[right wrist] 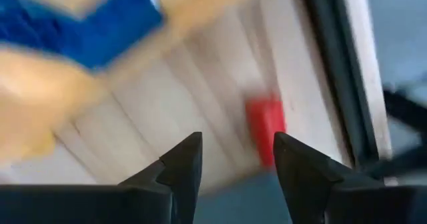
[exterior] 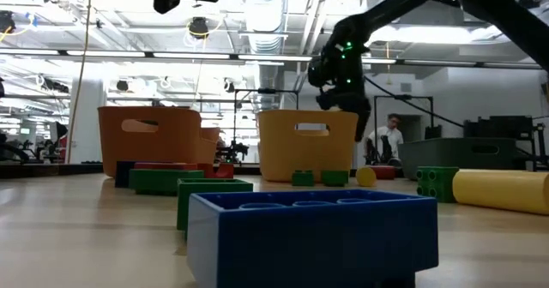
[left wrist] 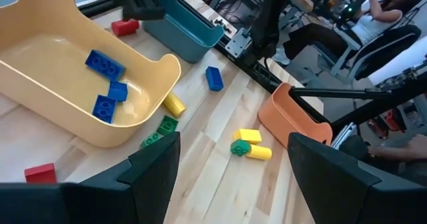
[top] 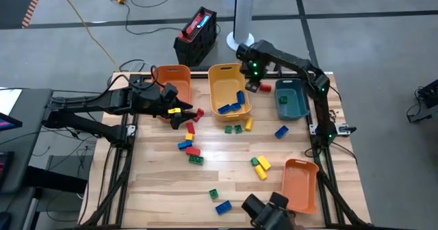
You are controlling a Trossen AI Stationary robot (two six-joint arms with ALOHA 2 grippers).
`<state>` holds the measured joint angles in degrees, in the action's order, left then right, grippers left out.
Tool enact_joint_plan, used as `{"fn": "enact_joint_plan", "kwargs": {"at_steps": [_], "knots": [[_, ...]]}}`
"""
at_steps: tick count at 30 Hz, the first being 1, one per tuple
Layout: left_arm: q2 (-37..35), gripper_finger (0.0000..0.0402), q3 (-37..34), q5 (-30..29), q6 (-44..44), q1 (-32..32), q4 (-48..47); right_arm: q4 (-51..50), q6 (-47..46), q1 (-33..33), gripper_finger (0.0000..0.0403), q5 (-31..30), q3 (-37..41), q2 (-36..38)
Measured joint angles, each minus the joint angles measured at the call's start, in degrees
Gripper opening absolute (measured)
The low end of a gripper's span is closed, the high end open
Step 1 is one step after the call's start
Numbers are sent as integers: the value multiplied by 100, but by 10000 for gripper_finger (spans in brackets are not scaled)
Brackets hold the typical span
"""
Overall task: Sort blocks
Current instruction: Put the red block into the top orange bin
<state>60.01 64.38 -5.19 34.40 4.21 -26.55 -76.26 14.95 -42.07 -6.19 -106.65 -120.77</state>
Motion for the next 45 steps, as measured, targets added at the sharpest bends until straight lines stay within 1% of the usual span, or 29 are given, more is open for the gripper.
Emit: {"fn": "enact_joint_plan", "kwargs": {"at_steps": [3, 6, 10, 17, 20, 26, 31, 33, 35, 42, 44, 45], "knots": [[-4, 272, 0, 0, -7, 0, -14, -92, 11, -143, 218, 237, 7, -89], [-4, 272, 0, -2, -9, 0, -14, -336, 11, -212, 239, 246, 17, -256], [-7, 272, 0, 0, -7, 0, -15, -165, 69, -175, 258, 268, 105, -339], [-70, 272, -4, 2, 37, -42, -75, -25, -103, -116, 260, 263, 637, -323], [-139, 272, -7, 2, 84, -42, -241, -36, -191, -116, 260, 261, 936, -285], [-251, 272, -7, -67, 136, -42, -242, 492, -271, -51, 260, 198, 1572, -101], [-312, 272, -7, -117, 183, -42, -244, 637, -293, 99, 257, 141, 1723, -66], [-321, 272, -7, -131, 186, -42, -249, 779, -298, 147, 246, 139, 1804, -66], [-327, 272, -7, -133, 221, -42, -249, 794, -314, 164, 226, 139, 1886, -66], [-358, 272, -7, -149, 249, -42, -250, 690, -509, 103, 114, 154, 2004, -60], [-358, 272, -7, -149, 249, -42, -251, 646, -530, 109, 93, 183, 2004, -15], [-358, 272, -7, -149, 249, -42, -251, 641, -544, 109, 89, 182, 2005, 14]]}}
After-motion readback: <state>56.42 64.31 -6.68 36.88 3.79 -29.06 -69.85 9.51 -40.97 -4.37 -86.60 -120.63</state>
